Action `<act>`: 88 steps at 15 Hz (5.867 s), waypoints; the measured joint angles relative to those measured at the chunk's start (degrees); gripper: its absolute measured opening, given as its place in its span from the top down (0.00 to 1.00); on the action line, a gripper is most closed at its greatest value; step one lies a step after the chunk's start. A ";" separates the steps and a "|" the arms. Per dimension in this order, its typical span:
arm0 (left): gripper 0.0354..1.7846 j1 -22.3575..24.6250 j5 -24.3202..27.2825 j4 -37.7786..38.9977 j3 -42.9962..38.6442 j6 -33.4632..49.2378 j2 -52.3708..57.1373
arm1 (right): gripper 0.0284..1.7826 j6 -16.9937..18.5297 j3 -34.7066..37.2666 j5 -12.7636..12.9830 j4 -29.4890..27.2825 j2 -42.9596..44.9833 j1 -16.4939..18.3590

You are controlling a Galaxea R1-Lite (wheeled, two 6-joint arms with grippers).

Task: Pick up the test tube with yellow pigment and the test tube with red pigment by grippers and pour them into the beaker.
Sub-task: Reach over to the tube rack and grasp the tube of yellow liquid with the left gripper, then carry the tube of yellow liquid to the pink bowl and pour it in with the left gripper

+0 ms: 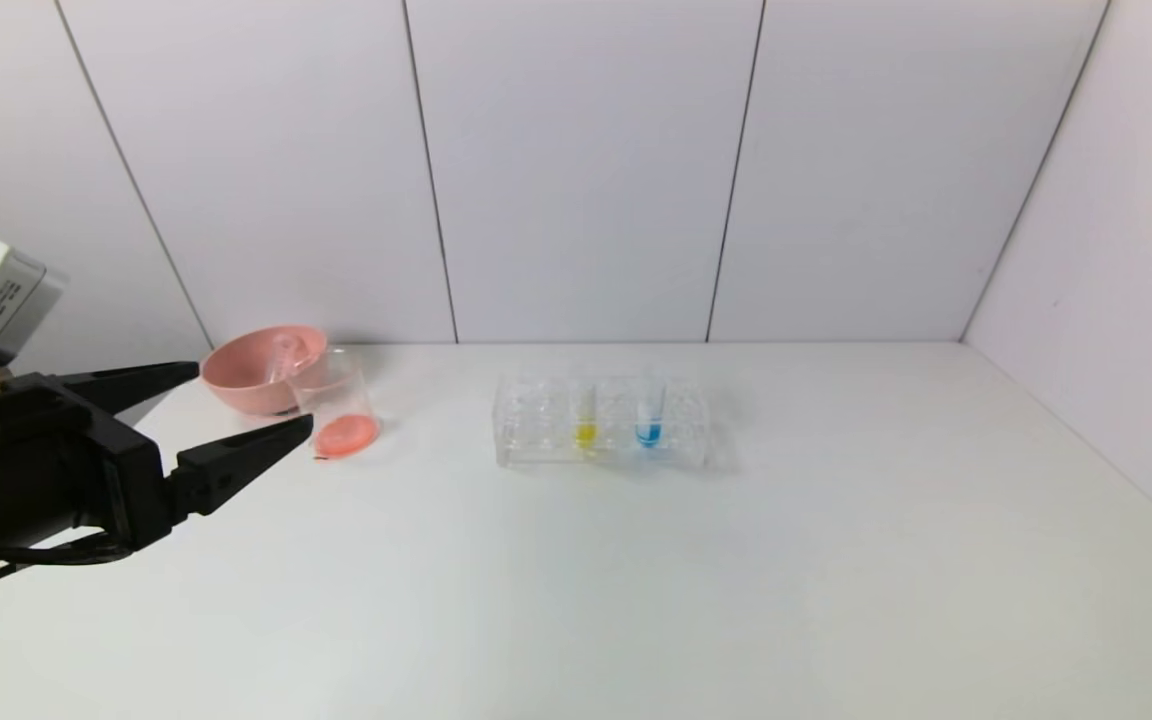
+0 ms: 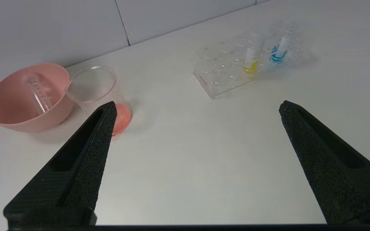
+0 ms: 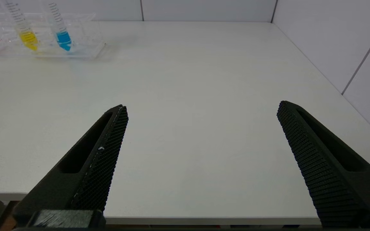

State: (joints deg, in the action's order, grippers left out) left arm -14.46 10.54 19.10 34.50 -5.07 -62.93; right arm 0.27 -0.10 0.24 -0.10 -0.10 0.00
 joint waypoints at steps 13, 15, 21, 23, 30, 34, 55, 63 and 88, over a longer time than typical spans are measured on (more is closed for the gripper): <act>0.01 -15.14 -0.44 18.63 -0.40 6.61 -16.23 | 0.05 0.00 0.00 0.02 0.00 0.00 0.00; 0.01 -16.47 -0.46 25.16 -0.29 8.07 -20.81 | 0.05 -0.02 0.00 0.00 0.00 0.00 0.00; 0.01 -19.22 -2.36 30.98 3.15 10.58 -33.44 | 0.05 -0.02 0.00 0.00 0.00 0.00 0.00; 0.01 -20.15 -4.55 31.04 5.74 11.29 -37.12 | 0.05 0.00 0.00 0.00 0.00 0.00 0.00; 0.01 -21.09 -11.58 34.83 14.15 12.29 -48.84 | 0.05 0.00 0.00 0.02 0.00 0.00 0.00; 0.01 -21.07 -14.42 34.94 20.65 12.35 -54.74 | 0.05 -0.02 0.00 0.02 0.00 0.00 0.00; 0.02 -20.69 -17.70 33.68 33.83 11.81 -66.78 | 0.05 -0.02 0.00 0.02 0.00 0.00 0.00; 0.60 -20.80 -17.43 33.43 33.55 11.57 -65.46 | 0.05 0.00 0.00 0.02 0.00 0.00 0.00; 0.76 -21.57 -16.99 33.35 31.67 7.28 -54.82 | 0.05 -0.02 0.00 0.00 0.00 0.00 0.00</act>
State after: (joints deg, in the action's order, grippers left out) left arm -36.02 -6.45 52.46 66.17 2.21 -117.75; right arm 0.24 -0.10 0.24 -0.10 -0.10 0.00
